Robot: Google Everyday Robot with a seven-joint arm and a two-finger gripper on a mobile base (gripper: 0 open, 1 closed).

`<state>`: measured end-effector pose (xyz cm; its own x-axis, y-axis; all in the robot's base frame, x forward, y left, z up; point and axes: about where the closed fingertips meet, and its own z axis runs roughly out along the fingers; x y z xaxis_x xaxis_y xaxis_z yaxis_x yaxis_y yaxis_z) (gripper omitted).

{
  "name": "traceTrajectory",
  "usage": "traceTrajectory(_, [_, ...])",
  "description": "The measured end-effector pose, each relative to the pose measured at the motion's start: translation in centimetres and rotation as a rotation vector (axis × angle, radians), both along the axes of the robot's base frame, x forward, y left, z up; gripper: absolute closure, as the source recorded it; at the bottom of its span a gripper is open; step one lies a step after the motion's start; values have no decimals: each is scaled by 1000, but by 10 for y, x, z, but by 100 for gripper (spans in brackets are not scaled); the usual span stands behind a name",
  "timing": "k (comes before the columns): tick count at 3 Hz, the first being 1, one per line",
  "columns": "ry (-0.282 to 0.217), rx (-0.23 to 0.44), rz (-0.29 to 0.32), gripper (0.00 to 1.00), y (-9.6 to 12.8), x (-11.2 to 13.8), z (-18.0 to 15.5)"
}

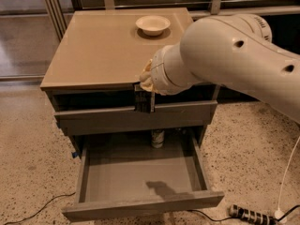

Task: Place rxbar chocolate into middle drawer

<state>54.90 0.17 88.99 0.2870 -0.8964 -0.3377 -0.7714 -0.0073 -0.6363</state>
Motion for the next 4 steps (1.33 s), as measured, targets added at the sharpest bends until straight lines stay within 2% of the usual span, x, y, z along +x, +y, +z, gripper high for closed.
traceTrajectory(1, [15,65,-3,100,-3,6,-24])
traceTrajectory(2, [46,152,24,100,-4,10,-45])
traceTrajectory(3, [77,186,58,100,-5,12,-72])
traceTrajectory(4, [99,181,89,100,-2,9,-95])
